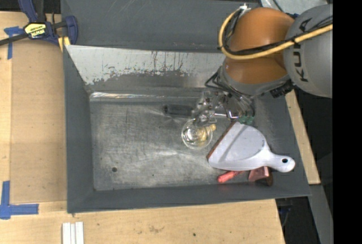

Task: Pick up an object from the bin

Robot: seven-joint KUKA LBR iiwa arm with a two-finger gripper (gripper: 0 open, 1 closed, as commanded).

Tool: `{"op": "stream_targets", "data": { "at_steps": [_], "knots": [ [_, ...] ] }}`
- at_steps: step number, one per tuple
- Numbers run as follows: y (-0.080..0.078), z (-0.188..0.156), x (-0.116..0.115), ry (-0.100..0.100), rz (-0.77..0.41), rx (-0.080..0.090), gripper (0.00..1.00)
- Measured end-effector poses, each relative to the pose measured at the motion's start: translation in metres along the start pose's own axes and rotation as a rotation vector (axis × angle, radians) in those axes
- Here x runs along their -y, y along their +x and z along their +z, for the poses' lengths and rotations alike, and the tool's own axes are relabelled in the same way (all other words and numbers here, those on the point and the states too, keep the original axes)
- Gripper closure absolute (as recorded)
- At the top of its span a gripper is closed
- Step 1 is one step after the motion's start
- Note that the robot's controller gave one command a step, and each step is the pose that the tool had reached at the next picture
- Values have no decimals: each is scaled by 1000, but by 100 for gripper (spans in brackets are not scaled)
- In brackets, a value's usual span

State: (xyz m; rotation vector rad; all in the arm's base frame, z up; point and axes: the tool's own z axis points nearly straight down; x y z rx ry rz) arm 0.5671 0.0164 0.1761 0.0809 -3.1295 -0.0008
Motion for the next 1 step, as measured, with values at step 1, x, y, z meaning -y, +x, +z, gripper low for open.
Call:
{"op": "stream_targets", "data": {
  "at_steps": [1],
  "knots": [
    [14, -66, 5, 2, -157, 10, 100]
  ]
}}
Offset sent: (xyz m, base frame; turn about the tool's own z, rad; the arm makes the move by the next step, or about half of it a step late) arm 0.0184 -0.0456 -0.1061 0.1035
